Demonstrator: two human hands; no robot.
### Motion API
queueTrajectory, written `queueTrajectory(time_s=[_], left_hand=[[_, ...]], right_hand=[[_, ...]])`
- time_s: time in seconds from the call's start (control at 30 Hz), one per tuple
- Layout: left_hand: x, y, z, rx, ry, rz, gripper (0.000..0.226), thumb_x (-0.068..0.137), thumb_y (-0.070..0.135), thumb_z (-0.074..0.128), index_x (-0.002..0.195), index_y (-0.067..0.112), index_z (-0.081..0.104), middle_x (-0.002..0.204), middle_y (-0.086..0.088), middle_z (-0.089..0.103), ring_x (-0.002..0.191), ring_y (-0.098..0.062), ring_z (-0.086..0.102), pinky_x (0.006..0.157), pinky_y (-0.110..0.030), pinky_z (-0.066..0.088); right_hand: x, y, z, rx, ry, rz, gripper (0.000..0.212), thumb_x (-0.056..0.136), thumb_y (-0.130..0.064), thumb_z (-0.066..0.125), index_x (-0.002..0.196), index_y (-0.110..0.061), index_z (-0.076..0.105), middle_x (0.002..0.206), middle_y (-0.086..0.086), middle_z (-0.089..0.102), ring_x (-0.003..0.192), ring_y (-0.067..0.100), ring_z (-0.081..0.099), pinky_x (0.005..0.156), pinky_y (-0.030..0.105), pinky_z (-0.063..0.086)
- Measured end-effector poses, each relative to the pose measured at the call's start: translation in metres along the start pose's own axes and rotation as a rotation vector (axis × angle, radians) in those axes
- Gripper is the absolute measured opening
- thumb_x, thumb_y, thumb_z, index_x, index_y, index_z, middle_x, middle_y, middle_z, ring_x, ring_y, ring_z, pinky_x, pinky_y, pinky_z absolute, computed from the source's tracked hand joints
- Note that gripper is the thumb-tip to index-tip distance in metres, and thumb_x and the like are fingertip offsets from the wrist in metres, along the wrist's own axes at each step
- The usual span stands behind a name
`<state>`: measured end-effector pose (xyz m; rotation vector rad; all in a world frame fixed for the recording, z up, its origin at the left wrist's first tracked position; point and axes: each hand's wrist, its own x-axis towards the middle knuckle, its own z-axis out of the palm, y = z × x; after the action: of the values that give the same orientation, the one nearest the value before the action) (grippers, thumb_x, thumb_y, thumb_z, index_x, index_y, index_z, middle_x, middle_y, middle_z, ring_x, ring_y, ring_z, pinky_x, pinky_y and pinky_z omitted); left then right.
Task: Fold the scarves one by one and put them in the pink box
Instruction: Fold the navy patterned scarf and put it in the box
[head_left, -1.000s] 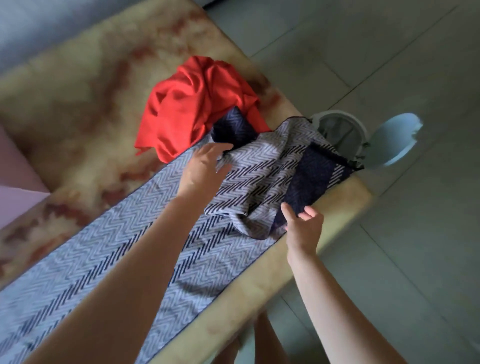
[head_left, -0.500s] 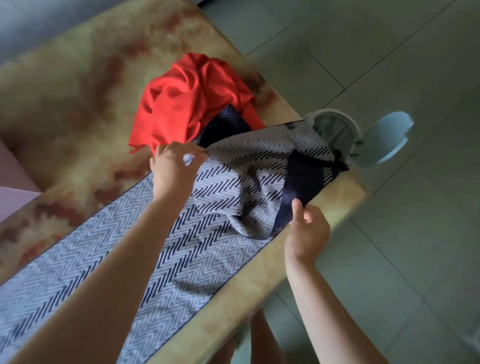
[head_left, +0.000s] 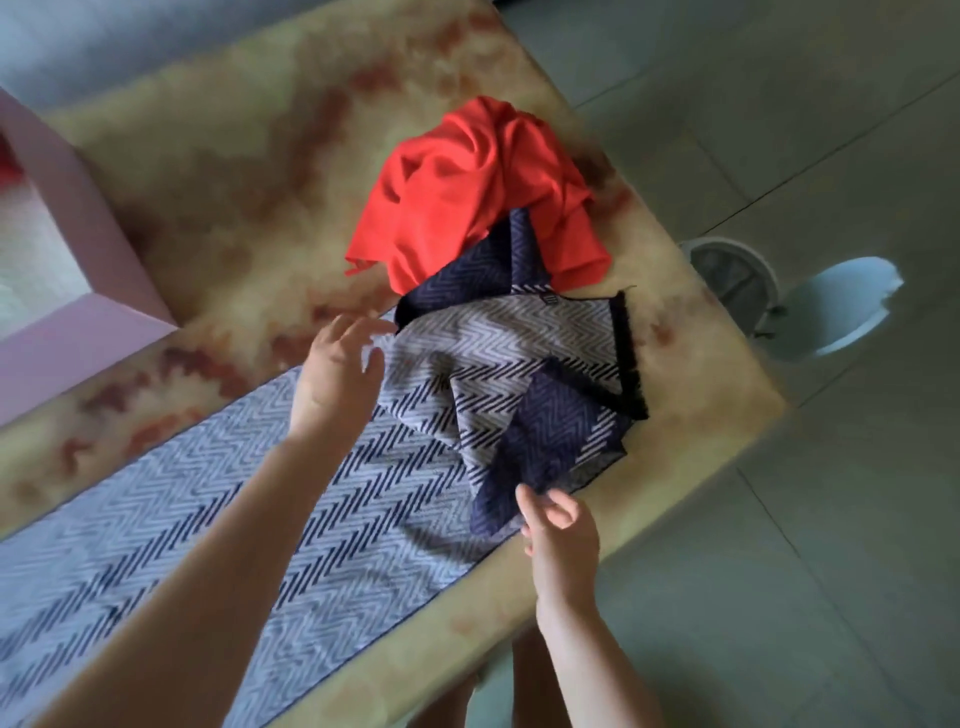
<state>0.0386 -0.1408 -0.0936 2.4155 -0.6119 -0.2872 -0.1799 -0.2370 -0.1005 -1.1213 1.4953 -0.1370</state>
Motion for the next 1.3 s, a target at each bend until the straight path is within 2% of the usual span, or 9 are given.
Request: queueTrajectory(time_s=[0.23, 0.33, 0.43, 0.6, 0.7, 0.8, 0.9, 1.1, 1.3], left_hand=[[0.042, 0.042, 0.052, 0.025, -0.286, -0.025, 0.055, 0.087, 0.022, 0.064, 0.138, 0.017, 0.044, 0.132, -0.009, 0.053, 0.122, -0.027, 0.048, 0.100, -0.038, 0.039], [0.049, 0.034, 0.056, 0.012, -0.255, -0.131, 0.041, 0.083, 0.016, 0.065, 0.124, 0.017, 0.059, 0.110, -0.011, 0.065, 0.106, -0.029, 0.058, 0.091, -0.037, 0.045], [0.047, 0.026, 0.049, -0.088, -0.234, -0.156, 0.022, 0.082, 0.011, 0.065, 0.102, 0.012, 0.070, 0.100, -0.014, 0.066, 0.091, -0.028, 0.062, 0.083, -0.032, 0.047], [0.009, 0.011, -0.004, -0.176, 0.067, -0.164, 0.014, 0.083, 0.005, 0.062, 0.095, 0.006, 0.069, 0.093, -0.010, 0.058, 0.079, -0.016, 0.051, 0.074, -0.015, 0.035], [-0.037, -0.020, -0.039, -0.135, 0.115, -0.291, 0.012, 0.086, 0.006, 0.060, 0.095, 0.008, 0.067, 0.094, -0.005, 0.058, 0.084, -0.017, 0.054, 0.076, -0.022, 0.036], [-0.090, -0.072, -0.058, -0.126, 0.076, -0.556, 0.015, 0.088, 0.007, 0.059, 0.100, 0.011, 0.067, 0.098, -0.009, 0.066, 0.089, -0.022, 0.060, 0.075, -0.026, 0.037], [-0.130, -0.113, -0.067, -0.205, 0.066, -0.743, 0.020, 0.088, 0.017, 0.060, 0.107, 0.015, 0.065, 0.098, -0.012, 0.069, 0.098, -0.030, 0.065, 0.083, -0.039, 0.046], [-0.163, -0.090, -0.051, -0.427, 0.050, -0.738, 0.017, 0.090, 0.008, 0.059, 0.096, 0.022, 0.066, 0.092, -0.001, 0.069, 0.091, -0.020, 0.065, 0.082, -0.031, 0.046], [-0.164, -0.036, -0.009, -0.527, -0.109, -0.546, 0.035, 0.086, 0.017, 0.066, 0.120, 0.022, 0.060, 0.115, 0.001, 0.062, 0.106, -0.012, 0.056, 0.090, -0.021, 0.041]], right_hand=[[0.040, -0.024, 0.014, 0.109, 0.153, 0.005, 0.034, 0.081, -0.020, 0.073, 0.104, -0.003, 0.057, 0.090, 0.013, 0.063, 0.072, 0.023, 0.053, 0.075, 0.044, 0.051], [0.039, -0.023, 0.023, 0.036, 0.168, -0.078, 0.019, 0.082, -0.013, 0.070, 0.081, -0.007, 0.051, 0.072, 0.007, 0.054, 0.069, 0.023, 0.047, 0.080, 0.052, 0.051], [0.019, -0.026, 0.024, -0.075, 0.133, -0.236, 0.039, 0.084, -0.011, 0.068, 0.060, -0.011, 0.037, 0.056, 0.002, 0.042, 0.058, 0.024, 0.042, 0.066, 0.051, 0.050], [-0.034, -0.031, 0.025, -0.052, -0.068, -0.355, 0.040, 0.085, -0.008, 0.066, 0.059, -0.010, 0.036, 0.046, -0.009, 0.039, 0.049, 0.009, 0.036, 0.048, 0.022, 0.034], [-0.067, -0.010, 0.036, -0.123, -0.324, -0.364, 0.036, 0.084, -0.013, 0.067, 0.061, -0.008, 0.040, 0.050, -0.004, 0.040, 0.051, 0.009, 0.036, 0.050, 0.024, 0.030], [-0.086, 0.028, 0.050, -0.467, -0.474, -0.413, 0.029, 0.078, -0.029, 0.061, 0.066, -0.010, 0.044, 0.057, -0.004, 0.041, 0.059, 0.011, 0.041, 0.057, 0.031, 0.034], [-0.097, 0.057, 0.059, -0.830, -0.605, -0.455, 0.013, 0.078, -0.026, 0.059, 0.076, -0.019, 0.048, 0.081, -0.008, 0.044, 0.083, 0.012, 0.044, 0.072, 0.021, 0.031], [-0.089, 0.060, 0.059, -0.823, -0.404, -0.441, 0.040, 0.087, -0.004, 0.054, 0.127, -0.008, 0.051, 0.119, 0.006, 0.049, 0.105, 0.022, 0.053, 0.088, 0.025, 0.041], [-0.057, 0.013, 0.045, -0.538, -0.163, -0.523, 0.051, 0.079, 0.019, 0.038, 0.111, -0.012, 0.061, 0.111, 0.008, 0.058, 0.083, 0.016, 0.056, 0.071, 0.005, 0.040]])
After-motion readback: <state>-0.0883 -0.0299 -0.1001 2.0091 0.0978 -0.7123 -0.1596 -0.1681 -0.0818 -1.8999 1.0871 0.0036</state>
